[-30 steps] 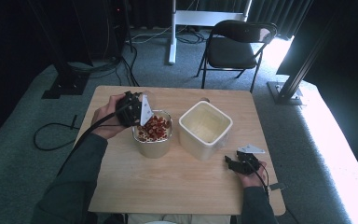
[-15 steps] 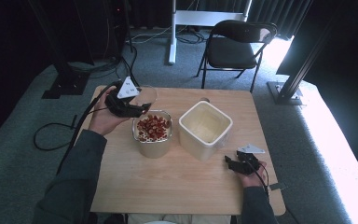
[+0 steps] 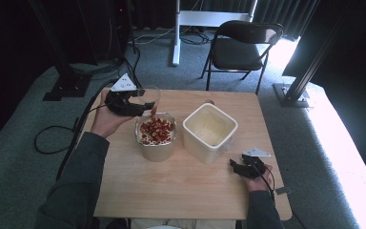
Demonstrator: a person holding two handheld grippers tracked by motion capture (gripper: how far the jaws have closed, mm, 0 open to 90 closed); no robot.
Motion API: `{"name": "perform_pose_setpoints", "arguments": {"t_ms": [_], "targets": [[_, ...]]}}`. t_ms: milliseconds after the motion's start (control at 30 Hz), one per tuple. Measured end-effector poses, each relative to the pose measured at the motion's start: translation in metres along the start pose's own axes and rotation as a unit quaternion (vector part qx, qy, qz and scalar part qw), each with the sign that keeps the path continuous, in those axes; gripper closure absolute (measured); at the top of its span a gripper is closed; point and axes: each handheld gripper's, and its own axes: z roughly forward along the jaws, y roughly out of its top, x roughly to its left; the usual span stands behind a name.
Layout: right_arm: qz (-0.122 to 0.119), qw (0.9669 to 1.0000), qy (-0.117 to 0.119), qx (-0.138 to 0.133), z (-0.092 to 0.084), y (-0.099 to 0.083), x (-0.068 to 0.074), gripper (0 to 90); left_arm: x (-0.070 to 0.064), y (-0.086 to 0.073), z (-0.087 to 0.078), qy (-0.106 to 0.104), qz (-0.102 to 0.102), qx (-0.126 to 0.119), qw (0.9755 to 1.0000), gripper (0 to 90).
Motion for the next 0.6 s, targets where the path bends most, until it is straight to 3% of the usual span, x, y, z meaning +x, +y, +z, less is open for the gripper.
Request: {"name": "perform_pose_setpoints", "arguments": {"t_ms": [400,600], "targets": [[0.0,1.0,0.0,0.0,0.0,0.0,0.0,37.7,-0.003,0.007,0.003,-0.029,-0.022,-0.019,0.9992,38.9],[0.0,1.0,0.0,0.0,0.0,0.0,0.0,37.7,-0.008,0.012,0.005,-0.034,-0.017,-0.02,0.9991,38.9]]}}
